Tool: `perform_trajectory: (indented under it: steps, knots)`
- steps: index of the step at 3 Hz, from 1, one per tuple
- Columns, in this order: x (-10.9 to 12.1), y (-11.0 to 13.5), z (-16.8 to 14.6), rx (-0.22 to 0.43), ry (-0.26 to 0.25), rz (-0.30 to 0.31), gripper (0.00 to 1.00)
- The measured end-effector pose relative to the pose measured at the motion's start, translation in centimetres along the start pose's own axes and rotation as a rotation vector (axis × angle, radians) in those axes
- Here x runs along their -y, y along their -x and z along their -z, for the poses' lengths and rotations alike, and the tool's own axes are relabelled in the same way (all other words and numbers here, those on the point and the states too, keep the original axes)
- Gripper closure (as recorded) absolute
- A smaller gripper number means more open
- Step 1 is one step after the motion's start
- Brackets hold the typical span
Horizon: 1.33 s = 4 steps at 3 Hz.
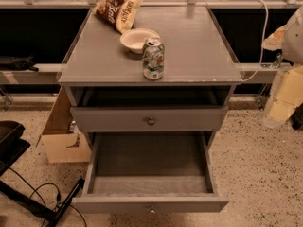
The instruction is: Place 7up can into middle drawer
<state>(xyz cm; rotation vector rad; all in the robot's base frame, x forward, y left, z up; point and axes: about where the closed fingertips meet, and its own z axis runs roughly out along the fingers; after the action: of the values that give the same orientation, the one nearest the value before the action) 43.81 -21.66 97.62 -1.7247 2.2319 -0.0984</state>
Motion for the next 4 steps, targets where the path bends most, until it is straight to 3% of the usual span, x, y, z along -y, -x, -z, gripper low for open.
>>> perform_trajectory:
  steps: [1, 2, 3, 4]
  knots:
    - [0.0, 0.0, 0.0, 0.0, 0.0, 0.0, 0.0]
    - [0.4, -0.4, -0.2, 0.039, 0.007, -0.038, 0.0]
    - [1.8, -0.8, -2.9, 0.172, 0.077, -0.103, 0.0]
    - [2.8, 1.2, -6.3, 0.365, 0.182, -0.163, 0.0]
